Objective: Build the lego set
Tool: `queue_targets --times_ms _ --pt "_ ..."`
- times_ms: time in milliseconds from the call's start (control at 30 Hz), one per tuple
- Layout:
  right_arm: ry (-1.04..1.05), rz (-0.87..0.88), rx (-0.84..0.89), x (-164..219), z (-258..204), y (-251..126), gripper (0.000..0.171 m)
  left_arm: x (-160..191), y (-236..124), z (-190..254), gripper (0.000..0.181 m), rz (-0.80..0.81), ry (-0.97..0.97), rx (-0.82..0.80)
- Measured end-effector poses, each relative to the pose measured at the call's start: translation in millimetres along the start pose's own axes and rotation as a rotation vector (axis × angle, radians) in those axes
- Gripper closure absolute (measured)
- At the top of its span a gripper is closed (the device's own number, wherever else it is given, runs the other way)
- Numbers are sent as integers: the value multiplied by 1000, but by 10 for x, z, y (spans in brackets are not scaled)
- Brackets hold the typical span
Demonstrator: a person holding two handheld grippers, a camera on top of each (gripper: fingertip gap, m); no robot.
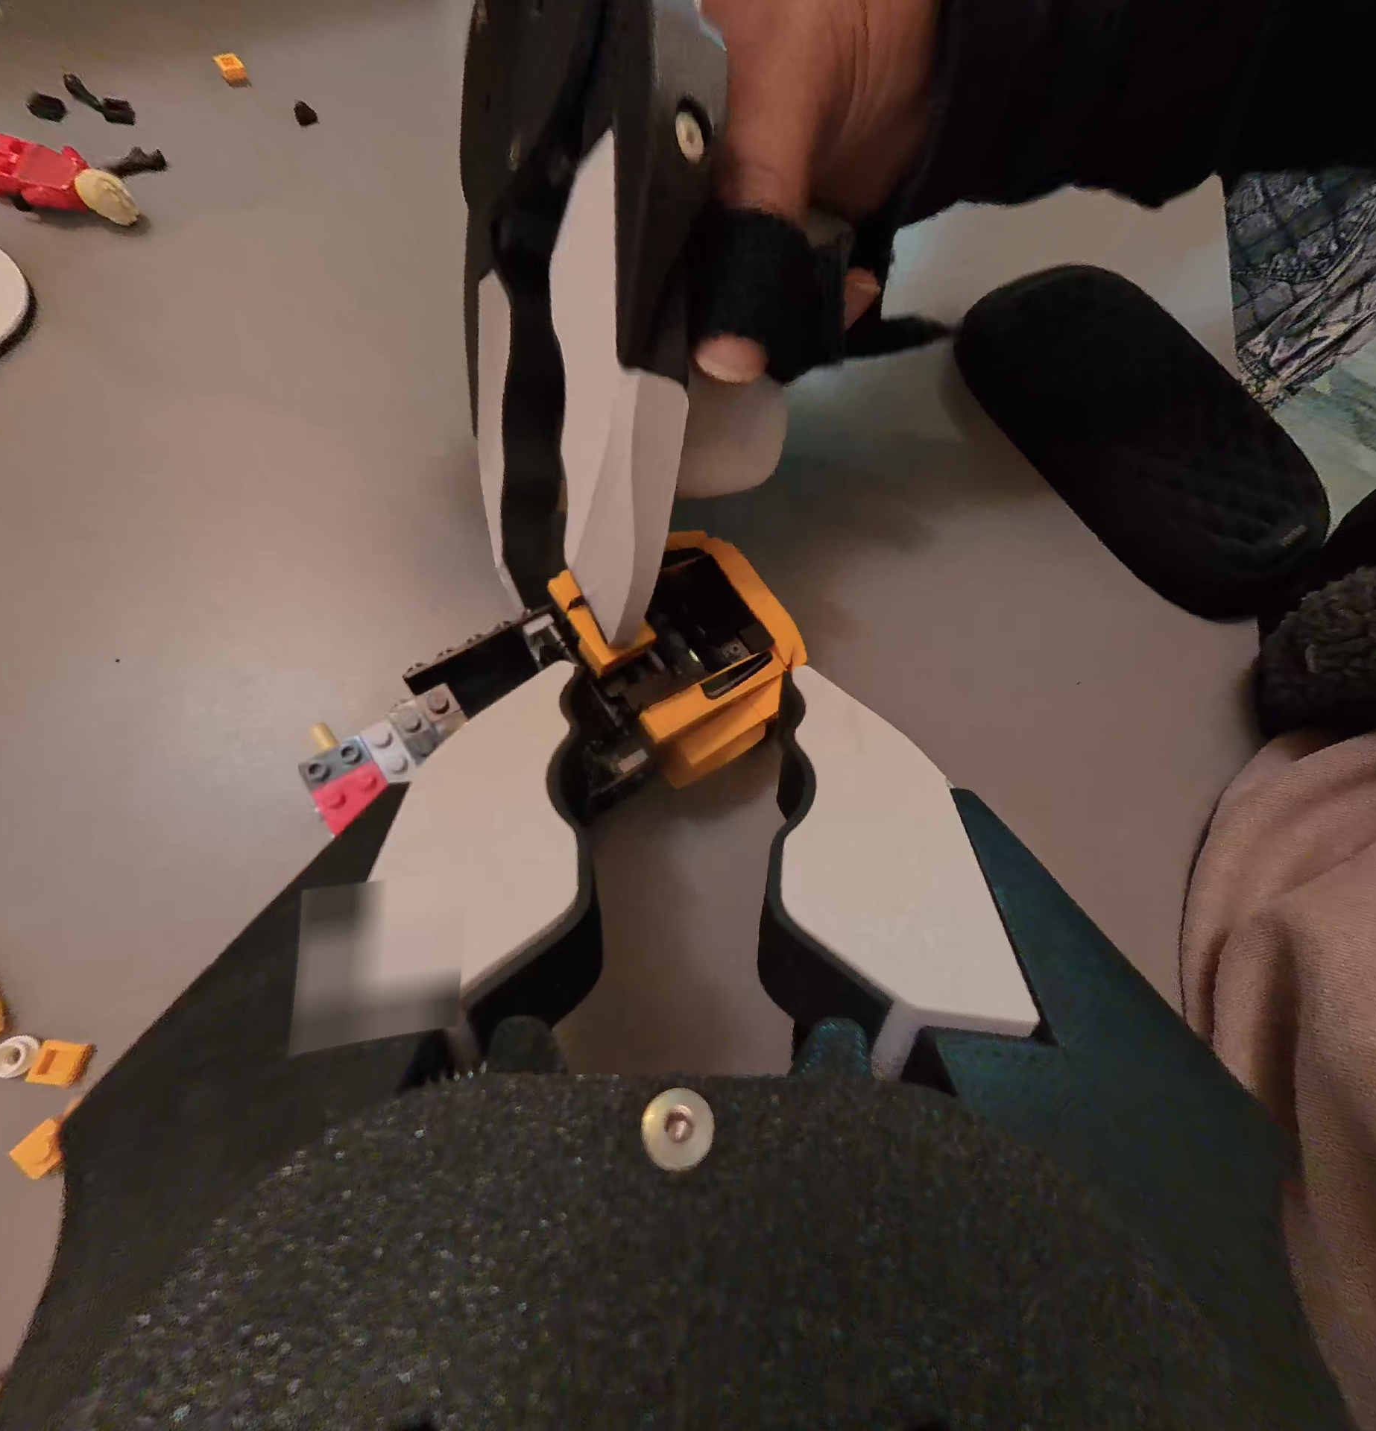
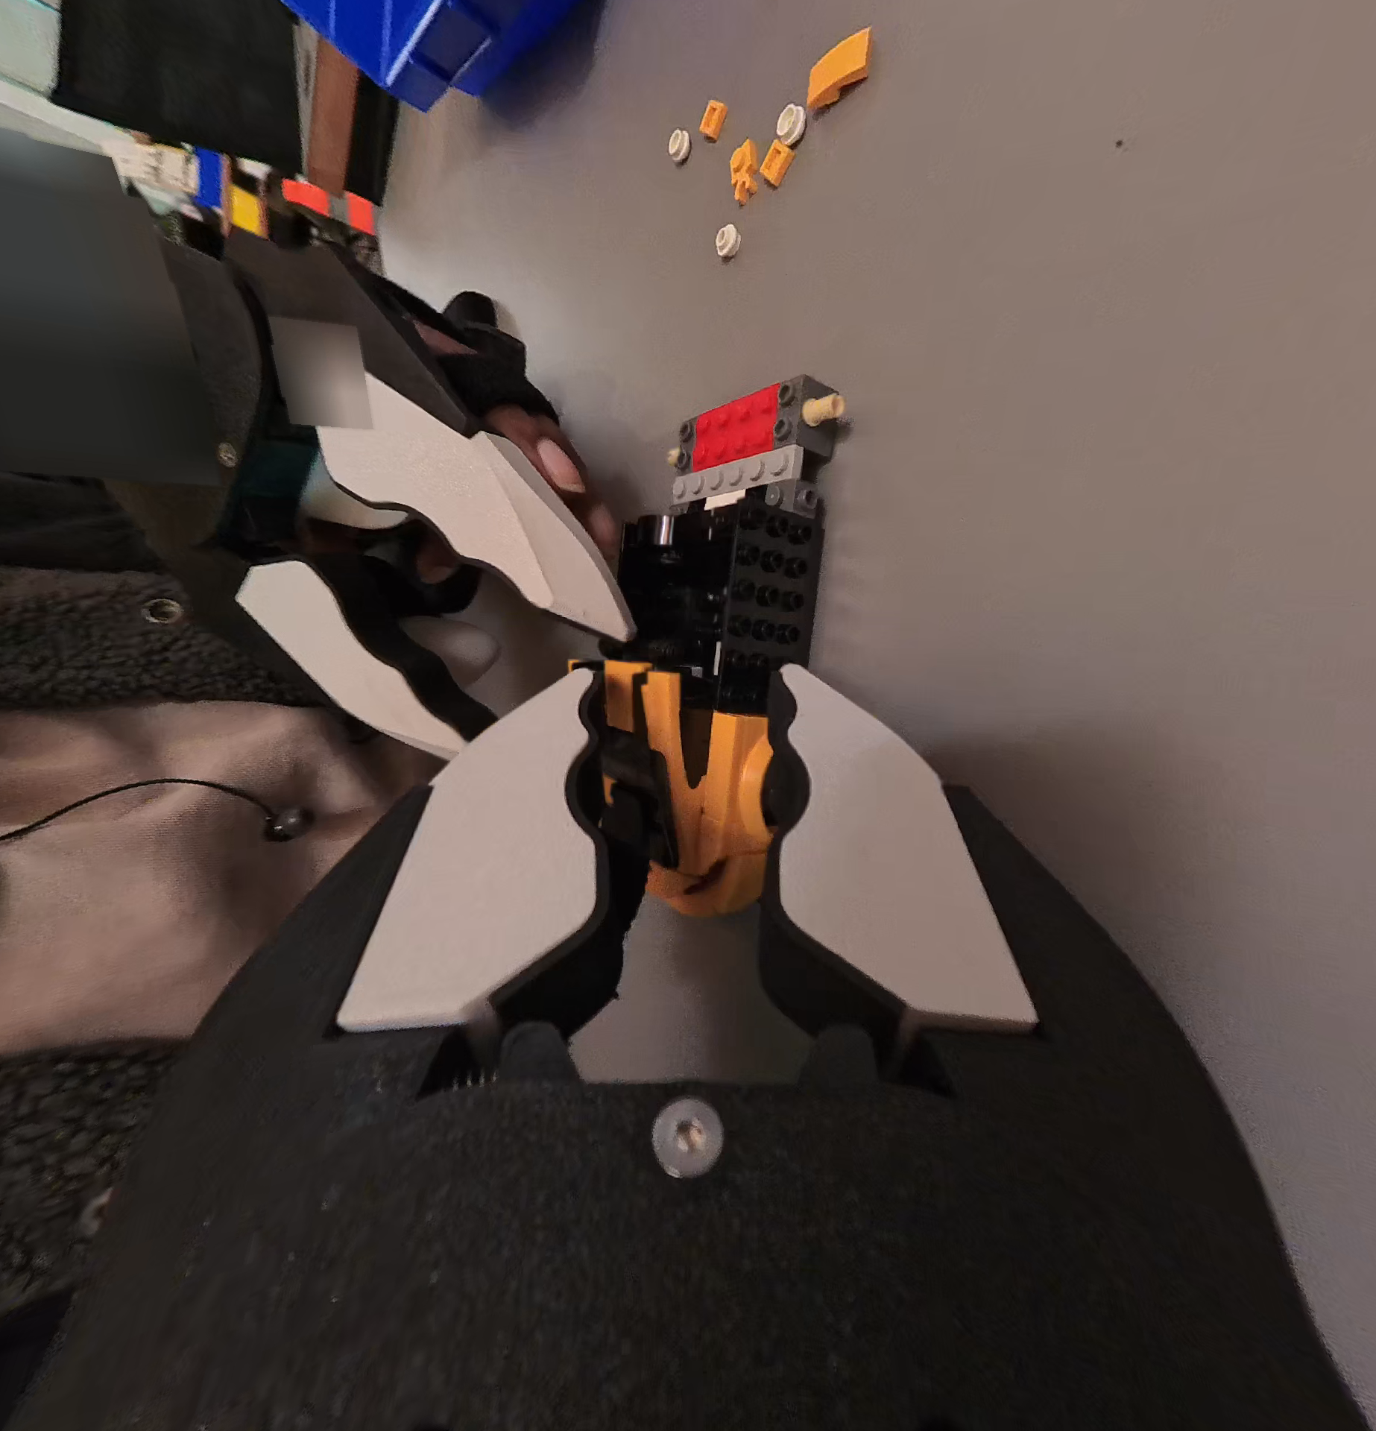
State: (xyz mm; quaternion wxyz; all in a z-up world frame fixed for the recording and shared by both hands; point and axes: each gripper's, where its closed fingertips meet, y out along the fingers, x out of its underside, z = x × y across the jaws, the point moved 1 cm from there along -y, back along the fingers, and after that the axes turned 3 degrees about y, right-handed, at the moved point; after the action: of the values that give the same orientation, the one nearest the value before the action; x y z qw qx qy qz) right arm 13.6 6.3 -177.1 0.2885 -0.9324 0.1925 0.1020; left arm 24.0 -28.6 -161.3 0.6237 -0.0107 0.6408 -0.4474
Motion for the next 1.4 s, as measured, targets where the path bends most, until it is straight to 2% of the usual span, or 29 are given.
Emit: queue_targets --times_ms 700,867,1000,1067,1167,1233,1333,1400 --pt "-59 -21 40 47 -16 -12 137 48 16 36 133 0 19 0" --pt "-130 6 100 25 -49 -22 141 28 -13 42 135 10 14 9" --pt "-200 74 110 -45 -159 -105 130 0 -83 33 135 28 5 18" --pt "-297 88 231 -37 -130 -159 125 -9 -148 -14 135 39 2 4" --pt "-411 81 442 102 -143 -128 94 -1 -289 -137 135 67 -21 -34" --pt "-484 117 585 211 -183 -32 82 36 -384 -226 136 88 -52 -56" --pt "-518 204 793 284 -93 44 79 113 -467 -324 136 111 -96 -71" --pt "-474 201 806 338 1 132 80 130 -481 -355 137 122 -109 -71"
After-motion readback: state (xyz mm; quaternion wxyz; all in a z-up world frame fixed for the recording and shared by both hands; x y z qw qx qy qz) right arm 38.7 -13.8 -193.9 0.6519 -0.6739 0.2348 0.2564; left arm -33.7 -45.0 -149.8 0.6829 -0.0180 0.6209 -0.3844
